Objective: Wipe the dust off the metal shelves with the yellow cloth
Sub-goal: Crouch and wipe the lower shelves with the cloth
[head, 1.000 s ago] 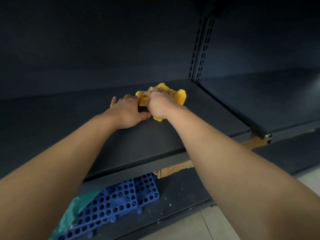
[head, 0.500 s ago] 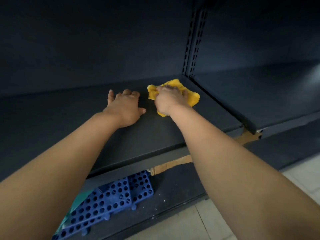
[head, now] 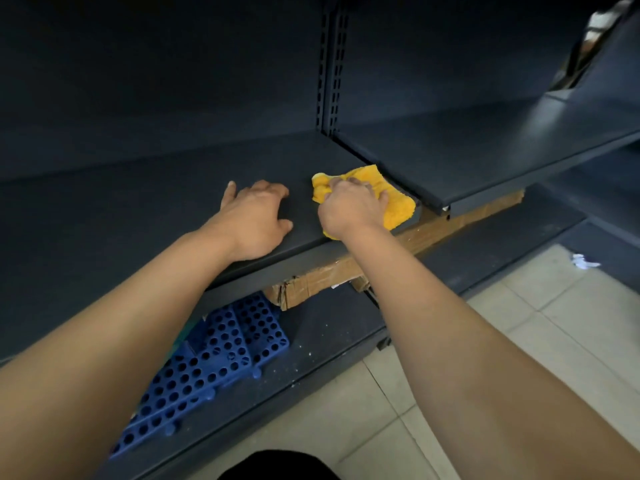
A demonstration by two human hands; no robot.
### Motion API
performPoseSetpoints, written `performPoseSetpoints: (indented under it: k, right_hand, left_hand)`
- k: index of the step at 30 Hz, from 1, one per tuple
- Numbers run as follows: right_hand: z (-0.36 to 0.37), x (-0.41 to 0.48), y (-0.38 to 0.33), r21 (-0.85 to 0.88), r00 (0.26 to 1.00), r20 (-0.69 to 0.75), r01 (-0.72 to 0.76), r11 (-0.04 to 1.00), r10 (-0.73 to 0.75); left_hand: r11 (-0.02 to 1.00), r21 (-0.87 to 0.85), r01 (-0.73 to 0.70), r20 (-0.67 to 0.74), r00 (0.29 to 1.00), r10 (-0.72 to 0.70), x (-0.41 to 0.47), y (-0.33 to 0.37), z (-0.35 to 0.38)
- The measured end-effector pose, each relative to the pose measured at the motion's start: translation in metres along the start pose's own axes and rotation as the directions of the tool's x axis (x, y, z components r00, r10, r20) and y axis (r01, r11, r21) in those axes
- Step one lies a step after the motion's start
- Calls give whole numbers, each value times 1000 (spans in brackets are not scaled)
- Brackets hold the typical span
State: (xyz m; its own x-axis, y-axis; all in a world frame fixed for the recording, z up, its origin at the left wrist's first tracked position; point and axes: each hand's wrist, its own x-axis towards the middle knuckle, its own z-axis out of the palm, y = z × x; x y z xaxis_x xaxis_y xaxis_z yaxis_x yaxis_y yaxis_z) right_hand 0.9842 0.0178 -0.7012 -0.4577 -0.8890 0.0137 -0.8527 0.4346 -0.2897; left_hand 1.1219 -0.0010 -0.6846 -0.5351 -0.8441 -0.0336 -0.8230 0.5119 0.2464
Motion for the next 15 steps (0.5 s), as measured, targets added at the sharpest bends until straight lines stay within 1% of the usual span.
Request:
performPoseSetpoints:
  k: [5, 9, 12, 15]
  right_hand:
    - [11, -42, -46, 33, 997, 36, 72, 997, -73]
    - [22, -69, -83, 115, 973, 27, 223, 968, -227]
    - [23, -86, -89, 164, 932, 0, 357, 920, -362]
    - [17, -97, -78, 179, 919, -23, 392, 903, -394]
  left_hand:
    - [999, -18, 46, -31, 998, -47, -36, -31, -6]
    - [998, -23, 58, -68, 996, -59, -65, -55, -16]
    - [997, -46, 54, -105, 993, -59, -82, -70, -28]
    - [996, -89, 14, -167, 986, -28, -96, -71, -37]
